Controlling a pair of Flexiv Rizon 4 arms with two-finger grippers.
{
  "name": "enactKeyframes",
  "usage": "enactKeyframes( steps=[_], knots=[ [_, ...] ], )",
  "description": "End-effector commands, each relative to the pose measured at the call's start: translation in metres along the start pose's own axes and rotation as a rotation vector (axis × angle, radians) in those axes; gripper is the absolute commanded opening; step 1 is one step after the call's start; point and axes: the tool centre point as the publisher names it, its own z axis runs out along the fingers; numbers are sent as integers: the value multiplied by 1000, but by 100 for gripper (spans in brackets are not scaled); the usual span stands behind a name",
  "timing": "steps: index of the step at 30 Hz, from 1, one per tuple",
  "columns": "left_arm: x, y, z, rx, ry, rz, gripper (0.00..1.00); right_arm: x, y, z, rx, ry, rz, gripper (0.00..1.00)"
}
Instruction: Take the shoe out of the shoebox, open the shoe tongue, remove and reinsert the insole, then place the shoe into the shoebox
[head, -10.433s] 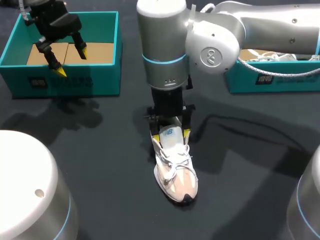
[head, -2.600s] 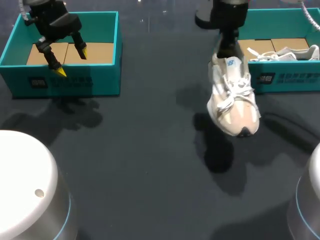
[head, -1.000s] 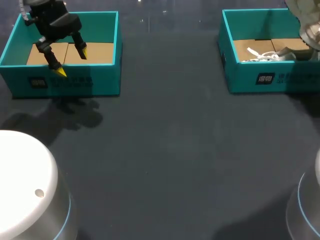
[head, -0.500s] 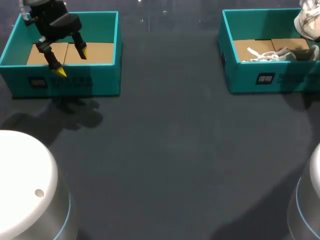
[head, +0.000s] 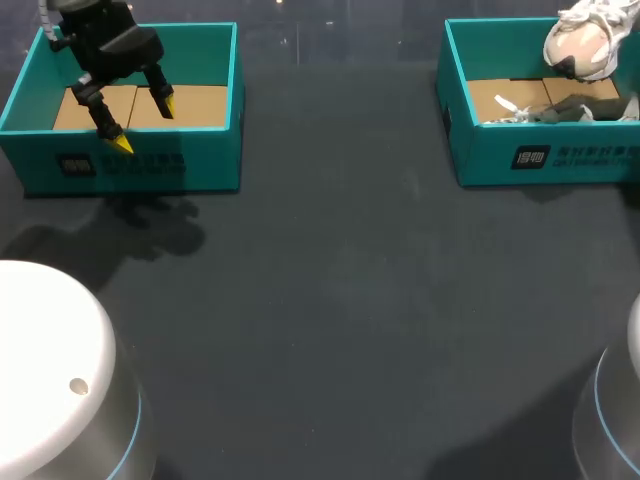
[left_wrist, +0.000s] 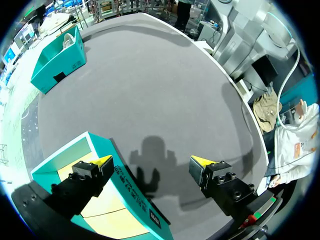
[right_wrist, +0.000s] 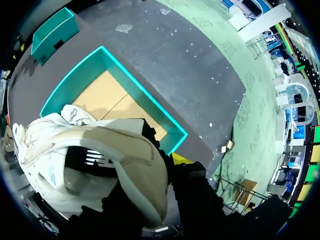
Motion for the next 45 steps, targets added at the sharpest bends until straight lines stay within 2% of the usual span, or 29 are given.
enactKeyframes(
  steps=[1, 3, 4, 17, 22, 28, 29, 39, 45],
  knots=[
    [1, 0, 0, -2, -1, 0, 100, 2, -7, 7, 114, -18, 370, 0],
    [1, 0, 0, -2, -1, 0, 100, 5, -11, 8, 140, -20, 427, 0],
    [1, 0, 0, -2, -1, 0, 100, 5, -14, 6, 125, -19, 452, 0],
    [1, 0, 0, -2, -1, 0, 100, 5, -14, 6, 125, -19, 452, 0],
    [1, 0, 0, -2, -1, 0, 100, 17, -15, 21, 100, -79, 586, 0],
    [1, 0, 0, -2, -1, 0, 100, 25, -20, 44, 164, -101, 674, 0],
    [1, 0, 0, -2, -1, 0, 100, 25, -22, 45, 191, -123, 708, 0],
    [1, 0, 0, -2, -1, 0, 100, 25, -22, 45, 191, -123, 708, 0],
    [1, 0, 0, -2, -1, 0, 100, 19, -33, 82, 207, -108, 813, 0]
  ],
)
